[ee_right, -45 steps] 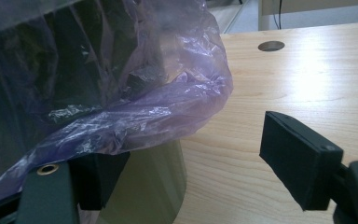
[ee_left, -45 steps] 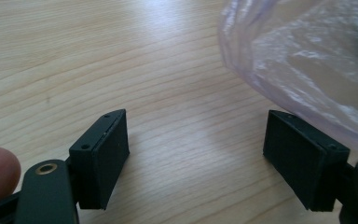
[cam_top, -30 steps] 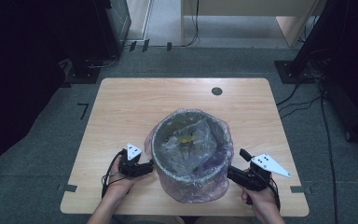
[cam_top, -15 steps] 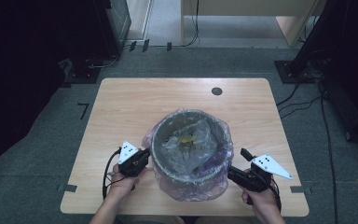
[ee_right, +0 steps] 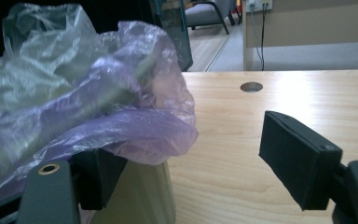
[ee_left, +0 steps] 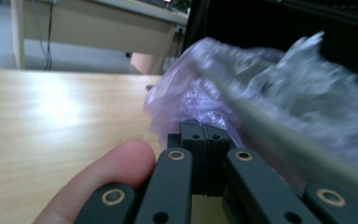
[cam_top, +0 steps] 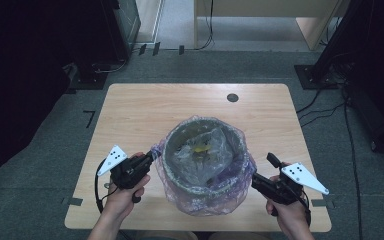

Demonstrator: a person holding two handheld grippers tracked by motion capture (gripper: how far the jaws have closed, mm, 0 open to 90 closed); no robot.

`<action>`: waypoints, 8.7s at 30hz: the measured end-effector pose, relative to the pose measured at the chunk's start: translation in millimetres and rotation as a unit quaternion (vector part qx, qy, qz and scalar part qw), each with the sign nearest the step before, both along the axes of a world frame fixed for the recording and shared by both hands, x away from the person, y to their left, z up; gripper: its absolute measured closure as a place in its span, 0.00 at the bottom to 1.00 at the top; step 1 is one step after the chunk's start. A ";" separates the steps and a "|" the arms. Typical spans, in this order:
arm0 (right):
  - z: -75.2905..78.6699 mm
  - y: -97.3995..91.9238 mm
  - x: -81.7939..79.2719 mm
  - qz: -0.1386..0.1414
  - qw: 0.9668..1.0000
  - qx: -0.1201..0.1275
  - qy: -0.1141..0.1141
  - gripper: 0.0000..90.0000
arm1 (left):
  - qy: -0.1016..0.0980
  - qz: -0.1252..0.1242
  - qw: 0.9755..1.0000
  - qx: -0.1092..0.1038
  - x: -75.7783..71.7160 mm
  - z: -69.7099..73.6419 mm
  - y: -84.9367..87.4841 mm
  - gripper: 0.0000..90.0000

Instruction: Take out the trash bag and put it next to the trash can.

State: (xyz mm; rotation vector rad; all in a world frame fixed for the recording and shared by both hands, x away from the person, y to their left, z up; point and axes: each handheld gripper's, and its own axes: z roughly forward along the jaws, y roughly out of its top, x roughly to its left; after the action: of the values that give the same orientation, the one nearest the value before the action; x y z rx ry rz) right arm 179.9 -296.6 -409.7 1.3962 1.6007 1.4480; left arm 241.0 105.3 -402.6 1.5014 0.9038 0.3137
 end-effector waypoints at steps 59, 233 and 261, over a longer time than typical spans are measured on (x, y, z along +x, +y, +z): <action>75.9 93.0 21.3 0.109 0.982 -0.083 -0.132 0.25 | -0.062 -0.093 0.993 -0.043 -6.1 81.6 -96.8 1.00; 40.3 25.8 143.5 -0.122 0.968 -0.057 -0.212 1.00 | 0.191 0.221 0.917 0.272 12.2 -117.0 71.2 0.00; -85.0 -65.2 68.4 -0.033 0.994 -0.108 0.015 0.20 | 0.192 0.221 0.917 0.271 13.2 -116.9 70.7 0.00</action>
State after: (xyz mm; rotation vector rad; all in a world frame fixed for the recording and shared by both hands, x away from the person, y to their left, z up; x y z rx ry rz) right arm 248.3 -361.9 -494.6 1.3372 1.6586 1.1832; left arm 254.3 176.0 -519.5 1.8916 1.5731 0.6549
